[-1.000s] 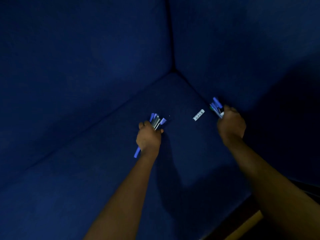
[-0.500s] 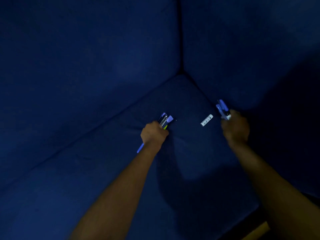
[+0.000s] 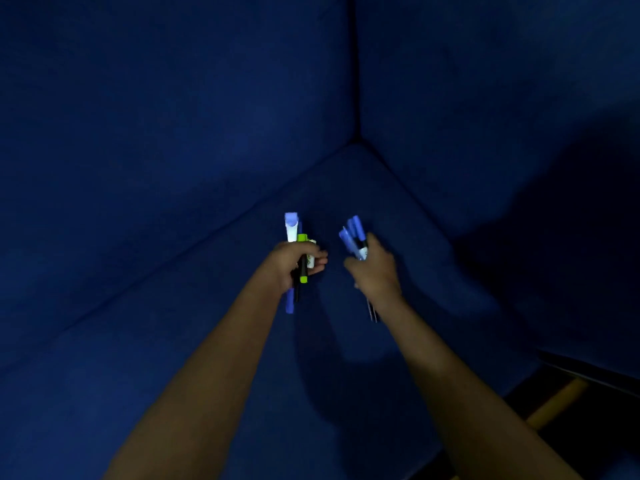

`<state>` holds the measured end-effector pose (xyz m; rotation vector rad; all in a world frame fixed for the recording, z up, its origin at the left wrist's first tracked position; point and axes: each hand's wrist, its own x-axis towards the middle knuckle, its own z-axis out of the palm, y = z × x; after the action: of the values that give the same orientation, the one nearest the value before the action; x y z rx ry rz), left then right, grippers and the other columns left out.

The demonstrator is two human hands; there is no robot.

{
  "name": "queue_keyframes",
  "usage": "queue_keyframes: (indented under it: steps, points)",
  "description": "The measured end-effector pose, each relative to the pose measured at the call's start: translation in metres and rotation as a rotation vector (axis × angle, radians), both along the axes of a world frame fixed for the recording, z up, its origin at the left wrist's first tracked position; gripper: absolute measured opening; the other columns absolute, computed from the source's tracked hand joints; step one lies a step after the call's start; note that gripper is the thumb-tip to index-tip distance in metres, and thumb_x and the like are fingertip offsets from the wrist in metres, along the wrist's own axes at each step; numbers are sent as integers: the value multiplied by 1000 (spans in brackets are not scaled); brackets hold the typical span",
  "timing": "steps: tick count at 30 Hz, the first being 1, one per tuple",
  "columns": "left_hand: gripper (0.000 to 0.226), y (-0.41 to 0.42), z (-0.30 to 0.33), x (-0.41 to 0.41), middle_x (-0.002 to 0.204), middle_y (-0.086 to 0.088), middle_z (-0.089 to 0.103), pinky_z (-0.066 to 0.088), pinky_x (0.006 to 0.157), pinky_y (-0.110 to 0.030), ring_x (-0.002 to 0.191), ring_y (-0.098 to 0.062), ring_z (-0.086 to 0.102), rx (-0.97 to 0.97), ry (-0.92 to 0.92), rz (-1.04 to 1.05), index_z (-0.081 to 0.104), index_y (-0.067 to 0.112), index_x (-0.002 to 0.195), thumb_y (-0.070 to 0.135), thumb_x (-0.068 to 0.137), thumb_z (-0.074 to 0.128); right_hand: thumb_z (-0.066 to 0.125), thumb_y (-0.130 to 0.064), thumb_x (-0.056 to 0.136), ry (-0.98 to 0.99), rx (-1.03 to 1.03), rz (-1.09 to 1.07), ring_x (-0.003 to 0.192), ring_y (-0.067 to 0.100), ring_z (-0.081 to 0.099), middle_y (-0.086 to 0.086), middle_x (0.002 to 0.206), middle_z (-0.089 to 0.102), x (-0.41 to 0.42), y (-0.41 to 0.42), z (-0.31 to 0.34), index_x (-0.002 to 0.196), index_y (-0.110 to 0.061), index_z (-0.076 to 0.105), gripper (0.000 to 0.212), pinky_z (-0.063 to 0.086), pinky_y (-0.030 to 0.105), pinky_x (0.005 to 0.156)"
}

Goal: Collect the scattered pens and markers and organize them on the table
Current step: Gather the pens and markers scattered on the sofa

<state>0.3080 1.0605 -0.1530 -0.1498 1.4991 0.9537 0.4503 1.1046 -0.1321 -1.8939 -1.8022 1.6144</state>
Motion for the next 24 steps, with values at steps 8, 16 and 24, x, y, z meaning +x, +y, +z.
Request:
queue_keyframes:
  steps: [8,16,24]
  points:
    - [13,-49,-1,17,74,-3,67,56,63,-25,71,-19,64,142,-201,258,63,11,78,5,84,54,59,-21,90,105,-184,-99,82,26,61,11,102,59,-29,-46,-8,121,-8,41,38,49,31,56]
    - [13,-58,3,24,76,-2,65,52,73,-30,73,-16,63,249,-216,246,65,12,78,6,84,55,55,-28,94,-391,206,348,125,31,37,13,135,39,-32,-43,-7,130,-5,46,44,36,39,99]
    - [17,-21,5,46,61,-2,56,43,53,-25,57,-17,53,-18,274,203,56,15,65,7,76,68,45,-34,97,-417,320,54,122,36,42,20,134,45,36,41,4,128,0,50,46,38,43,101]
